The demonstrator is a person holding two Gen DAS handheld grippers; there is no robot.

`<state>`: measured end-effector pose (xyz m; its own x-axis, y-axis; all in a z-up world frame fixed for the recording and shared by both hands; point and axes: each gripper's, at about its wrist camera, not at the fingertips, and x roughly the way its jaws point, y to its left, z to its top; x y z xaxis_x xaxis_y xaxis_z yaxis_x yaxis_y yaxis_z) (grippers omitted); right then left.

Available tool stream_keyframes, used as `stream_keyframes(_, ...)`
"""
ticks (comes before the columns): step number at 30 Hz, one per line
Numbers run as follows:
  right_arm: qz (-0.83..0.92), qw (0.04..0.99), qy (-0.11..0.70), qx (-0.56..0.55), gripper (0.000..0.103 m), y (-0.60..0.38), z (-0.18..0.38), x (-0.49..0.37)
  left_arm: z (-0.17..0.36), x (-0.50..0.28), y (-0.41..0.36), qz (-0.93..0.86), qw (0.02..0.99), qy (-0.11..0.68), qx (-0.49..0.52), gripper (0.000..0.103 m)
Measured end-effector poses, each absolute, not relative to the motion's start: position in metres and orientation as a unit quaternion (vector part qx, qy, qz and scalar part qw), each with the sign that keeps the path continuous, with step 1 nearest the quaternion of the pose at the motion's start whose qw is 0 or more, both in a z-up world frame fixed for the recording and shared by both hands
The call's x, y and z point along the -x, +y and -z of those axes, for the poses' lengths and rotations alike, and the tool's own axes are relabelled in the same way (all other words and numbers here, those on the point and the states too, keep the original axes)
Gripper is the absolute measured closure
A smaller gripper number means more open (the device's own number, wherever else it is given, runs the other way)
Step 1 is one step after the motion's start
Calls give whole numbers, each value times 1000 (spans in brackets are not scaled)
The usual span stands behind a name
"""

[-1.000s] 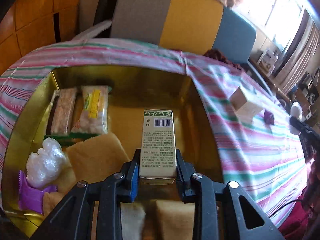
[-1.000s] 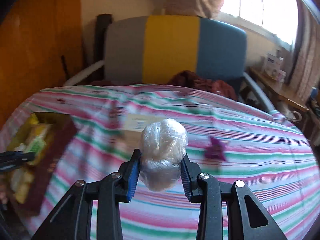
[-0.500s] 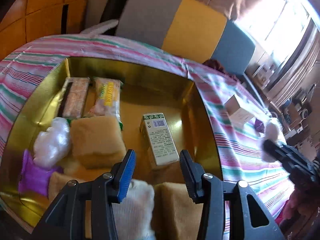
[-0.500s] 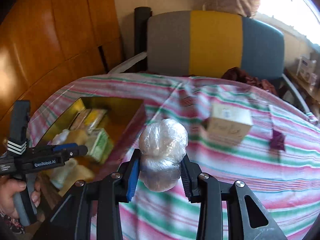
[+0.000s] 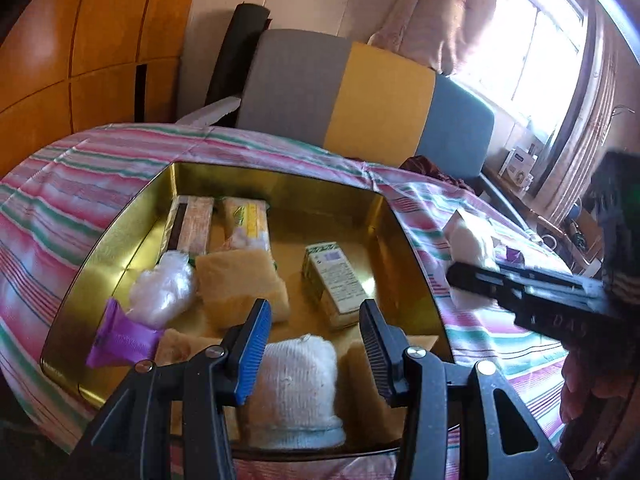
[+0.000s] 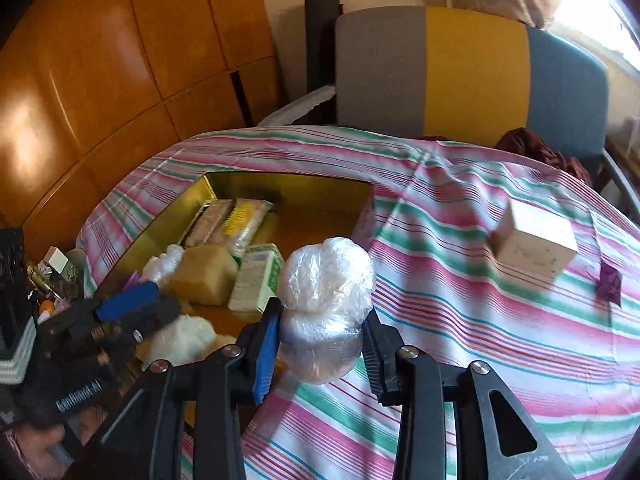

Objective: Organize objects
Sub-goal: 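Carry the green box and wrapped bundle with both tools over the gold tray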

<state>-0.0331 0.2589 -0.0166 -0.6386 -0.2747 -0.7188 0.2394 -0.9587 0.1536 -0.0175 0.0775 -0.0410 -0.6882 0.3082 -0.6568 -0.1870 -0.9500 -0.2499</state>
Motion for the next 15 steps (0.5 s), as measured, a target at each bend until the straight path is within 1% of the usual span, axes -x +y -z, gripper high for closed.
stream_keyframes(9,901,135,12,-413,64,226,21,73,46,13,59,-914,119,-98,375,57)
stream_keyframes(15,895,117,8,-430,64,219,33,99,48,15,40,-913,100,-130,374,57)
